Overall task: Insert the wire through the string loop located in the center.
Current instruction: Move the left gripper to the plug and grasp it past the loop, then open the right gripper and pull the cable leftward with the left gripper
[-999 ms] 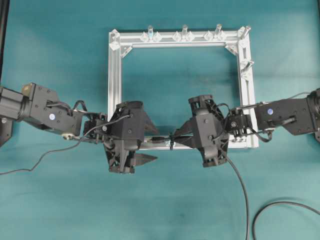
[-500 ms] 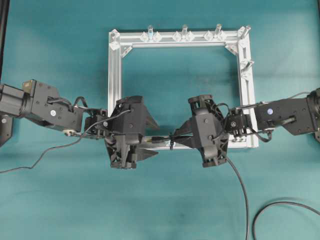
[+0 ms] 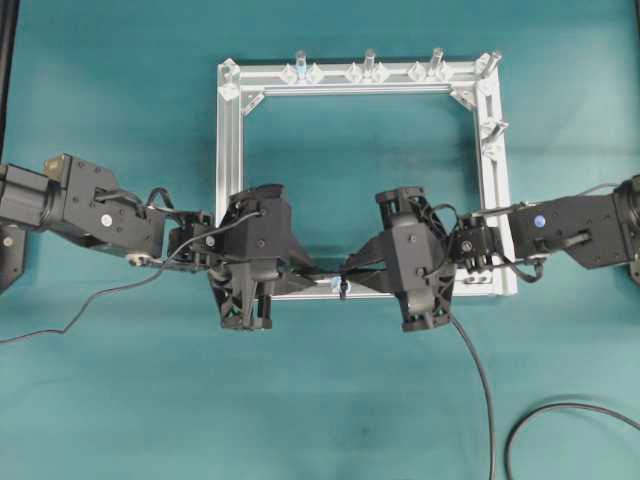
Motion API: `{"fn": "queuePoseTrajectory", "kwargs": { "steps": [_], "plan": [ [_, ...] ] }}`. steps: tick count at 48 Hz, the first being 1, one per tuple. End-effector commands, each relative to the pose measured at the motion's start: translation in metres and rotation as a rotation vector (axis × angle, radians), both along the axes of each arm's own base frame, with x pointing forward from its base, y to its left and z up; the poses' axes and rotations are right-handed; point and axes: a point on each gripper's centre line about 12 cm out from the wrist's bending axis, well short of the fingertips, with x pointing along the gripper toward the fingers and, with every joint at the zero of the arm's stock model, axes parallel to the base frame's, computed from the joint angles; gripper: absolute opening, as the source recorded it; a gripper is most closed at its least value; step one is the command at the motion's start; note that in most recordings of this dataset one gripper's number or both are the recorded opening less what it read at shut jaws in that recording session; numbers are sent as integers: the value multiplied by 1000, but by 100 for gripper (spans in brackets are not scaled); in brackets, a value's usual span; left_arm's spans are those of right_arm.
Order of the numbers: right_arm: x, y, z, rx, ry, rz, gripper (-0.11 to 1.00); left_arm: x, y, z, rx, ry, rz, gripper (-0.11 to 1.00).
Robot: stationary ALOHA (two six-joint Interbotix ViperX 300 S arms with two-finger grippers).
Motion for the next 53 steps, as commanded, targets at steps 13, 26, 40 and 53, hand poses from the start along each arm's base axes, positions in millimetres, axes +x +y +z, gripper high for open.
{"fn": "queuePoseTrajectory", "kwargs": {
  "steps": [13,26,40,53],
  "plan": [
    [6,2,13,4,-49,5,7,3,-2,11,0,-34,-6,20],
    [6,2,12,4,-47,5,7,3,-2,13,0,-38,-8,20],
    [3,2,9,4,-21,3,8,3,-2,13,-2,-38,-7,20],
    [4,2,12,7,-24,1,59,3,-2,13,-3,-40,-6,20]
  ]
}}
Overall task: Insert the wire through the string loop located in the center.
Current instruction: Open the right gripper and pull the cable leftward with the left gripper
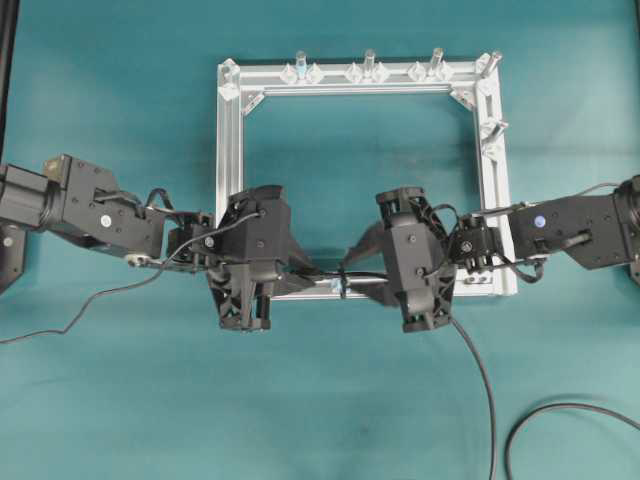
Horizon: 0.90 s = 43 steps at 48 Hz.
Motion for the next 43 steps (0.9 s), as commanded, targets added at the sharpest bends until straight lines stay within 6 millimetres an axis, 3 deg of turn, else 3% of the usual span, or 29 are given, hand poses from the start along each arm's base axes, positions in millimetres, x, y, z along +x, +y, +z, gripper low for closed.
{"fn": "queuePoseTrajectory", "kwargs": {
  "steps": [1,5,30,43],
  "plan": [
    [4,1,14,6,-36,0,64,4,-1,14,-3,-43,-3,20],
    [2,1,16,5,-32,-1,81,3,-1,15,-3,-43,-3,20],
    [-9,0,21,2,-17,-2,81,-1,-1,18,-3,-24,-4,20],
    [-17,0,23,3,-15,-2,81,-25,2,32,-9,-4,-2,20]
  ]
}}
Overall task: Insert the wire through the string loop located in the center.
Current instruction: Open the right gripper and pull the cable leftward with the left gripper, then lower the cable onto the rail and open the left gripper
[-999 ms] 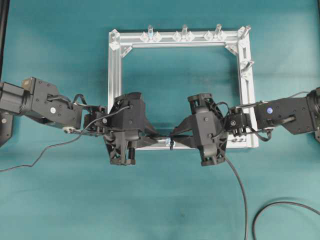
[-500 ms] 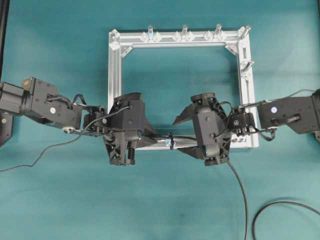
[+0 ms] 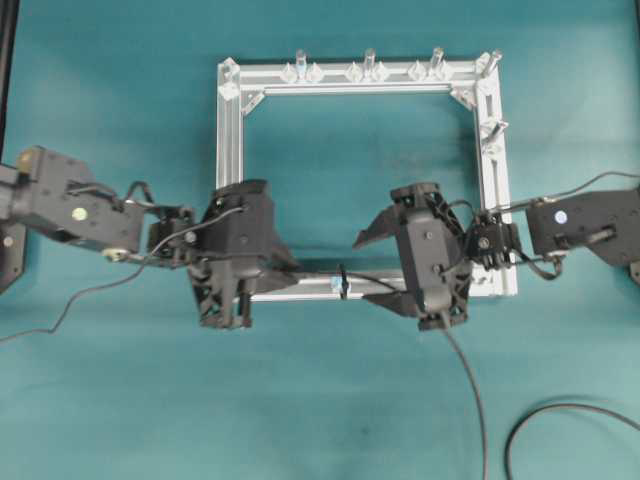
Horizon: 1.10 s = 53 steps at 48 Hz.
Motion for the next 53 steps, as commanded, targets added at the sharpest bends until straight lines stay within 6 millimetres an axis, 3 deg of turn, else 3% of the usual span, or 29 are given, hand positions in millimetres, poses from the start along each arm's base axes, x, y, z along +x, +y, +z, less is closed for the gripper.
{"fn": "queuePoseTrajectory", "kwargs": {
  "steps": [1,24,43,53],
  "plan": [
    [-2,1,13,6,-33,0,81,-6,0,16,-8,-33,2,20],
    [-22,-1,11,8,11,-8,81,-46,4,21,-43,24,32,20],
    [-23,1,11,10,13,-4,81,-93,8,23,-88,56,70,20],
    [-23,1,11,12,13,-5,81,-105,9,21,-113,63,94,20]
  ]
}}
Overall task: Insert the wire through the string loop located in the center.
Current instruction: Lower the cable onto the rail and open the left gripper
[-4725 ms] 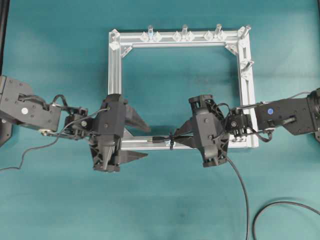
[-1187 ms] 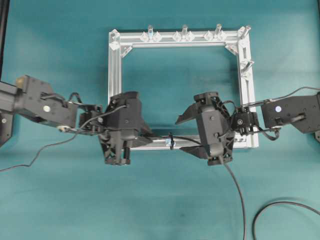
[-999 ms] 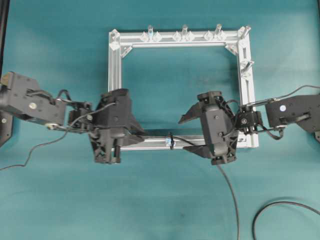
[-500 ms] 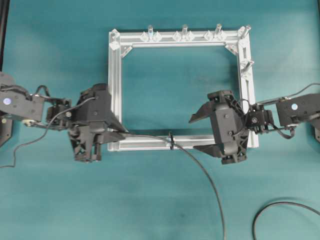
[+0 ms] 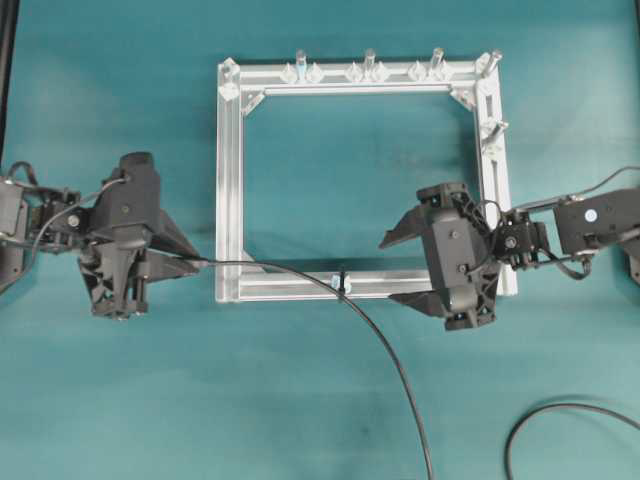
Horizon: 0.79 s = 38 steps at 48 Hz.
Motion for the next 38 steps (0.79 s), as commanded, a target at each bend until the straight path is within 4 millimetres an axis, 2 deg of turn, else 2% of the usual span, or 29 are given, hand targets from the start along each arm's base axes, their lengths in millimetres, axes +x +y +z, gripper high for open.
{"fn": "queuePoseTrajectory", "kwargs": {
  "steps": [1,7,24,38],
  "plan": [
    [2,1,11,6,-35,1,81,0,0,4,-14,-17,11,20],
    [2,1,11,6,-35,1,81,1,-1,-1,-12,-2,8,20],
    [2,1,11,6,-36,1,81,0,-11,-33,2,110,-27,20],
    [2,1,11,6,-35,1,81,0,-12,-35,4,117,-31,20]
  ]
}}
